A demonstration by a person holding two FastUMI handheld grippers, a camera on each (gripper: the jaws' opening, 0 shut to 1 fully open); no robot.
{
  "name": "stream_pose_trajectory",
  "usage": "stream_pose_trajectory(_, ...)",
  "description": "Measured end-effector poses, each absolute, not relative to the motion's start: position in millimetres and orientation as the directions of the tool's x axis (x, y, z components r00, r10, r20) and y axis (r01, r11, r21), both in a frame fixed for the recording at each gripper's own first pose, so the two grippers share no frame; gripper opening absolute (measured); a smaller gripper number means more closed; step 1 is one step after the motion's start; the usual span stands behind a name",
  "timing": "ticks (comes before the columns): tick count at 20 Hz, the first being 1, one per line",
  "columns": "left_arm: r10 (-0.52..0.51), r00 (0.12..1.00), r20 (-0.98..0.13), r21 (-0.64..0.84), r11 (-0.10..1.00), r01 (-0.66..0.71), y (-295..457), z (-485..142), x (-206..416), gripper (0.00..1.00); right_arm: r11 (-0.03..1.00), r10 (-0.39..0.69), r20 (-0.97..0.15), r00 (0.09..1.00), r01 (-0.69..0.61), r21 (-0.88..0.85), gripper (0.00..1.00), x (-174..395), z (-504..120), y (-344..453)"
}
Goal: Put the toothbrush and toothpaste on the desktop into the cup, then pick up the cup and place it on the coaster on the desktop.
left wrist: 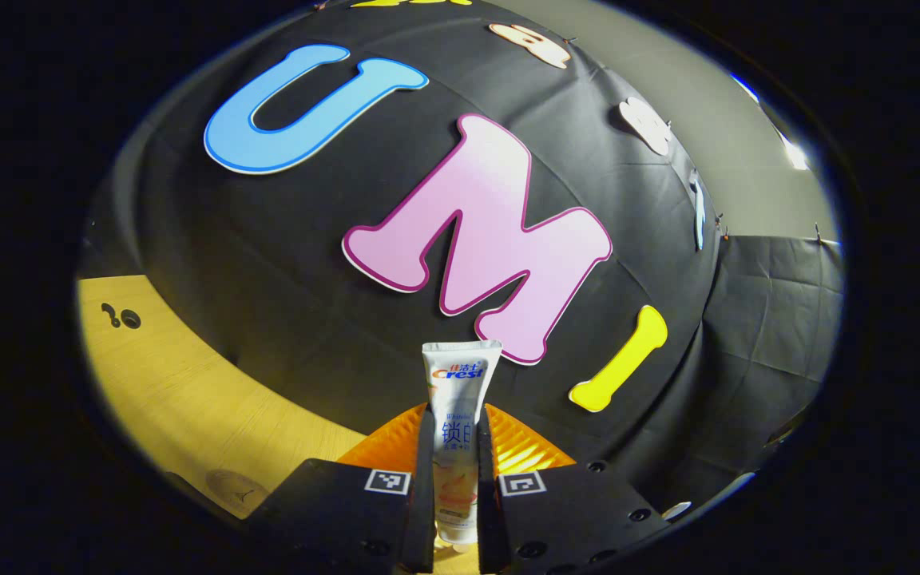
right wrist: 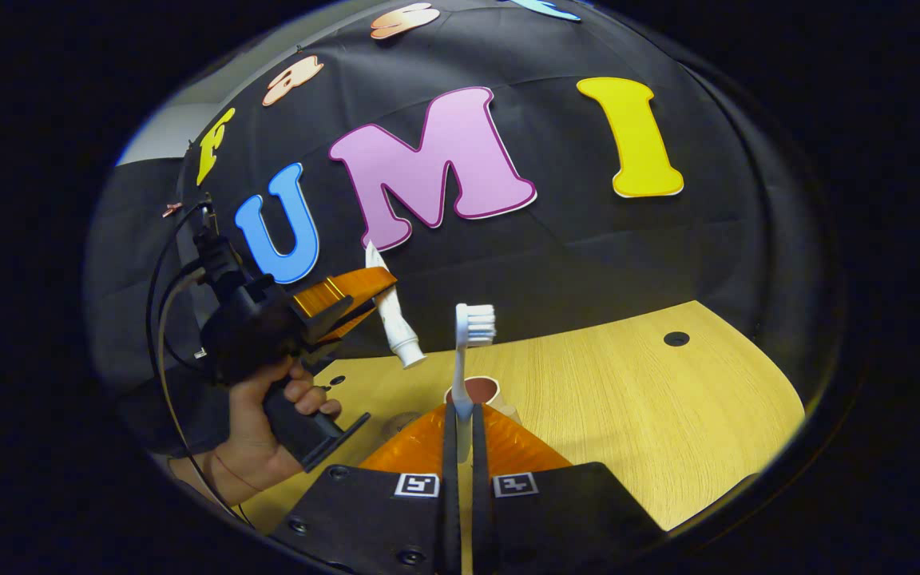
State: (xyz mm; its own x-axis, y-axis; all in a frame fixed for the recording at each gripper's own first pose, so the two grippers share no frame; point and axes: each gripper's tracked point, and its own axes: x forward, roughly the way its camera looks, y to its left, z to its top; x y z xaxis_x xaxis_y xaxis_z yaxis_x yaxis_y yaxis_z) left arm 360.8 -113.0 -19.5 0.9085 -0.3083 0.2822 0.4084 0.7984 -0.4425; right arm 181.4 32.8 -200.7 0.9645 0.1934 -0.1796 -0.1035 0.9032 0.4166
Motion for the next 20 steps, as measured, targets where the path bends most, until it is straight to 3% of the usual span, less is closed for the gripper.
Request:
stream_pose_trajectory(6, -0.285, 0.931, 0.227, -0.424, 0.832, 0.358, -128.0, -77.0, 407.4, 0.26, 0.898, 0.185, -0.141, 0.973, -0.109, 0.427, 0.1, 204.6, -199.1, 11.3)
stream_pose_trajectory(15, -0.253, 0.957, 0.145, -0.405, 0.867, 0.29, -128.4, -134.6, 421.6, 0.25, 0.895, 0.211, -0.072, 0.975, -0.163, 0.416, 0.1, 239.2, -177.5, 7.4)
stream_pose_trajectory(17, -0.261, 0.956, 0.133, -0.404, 0.867, 0.293, -131.3, -143.2, 418.2, 0.29, 0.893, 0.214, -0.056, 0.975, -0.172, 0.416, 0.1, 249.2, -172.6, 8.7)
stream_pose_trajectory(18, -0.267, 0.956, 0.122, -0.402, 0.867, 0.293, -133.7, -147.2, 417.7, 0.35, 0.892, 0.217, -0.052, 0.975, -0.176, 0.416, 0.1, 253.1, -171.9, 9.7)
stream_pose_trajectory(20, -0.294, 0.95, 0.101, -0.395, 0.865, 0.31, -141.3, -157.3, 412.6, 0.33, 0.892, 0.223, -0.049, 0.974, -0.184, 0.413, 0.1, 258.9, -171.2, 13.9)
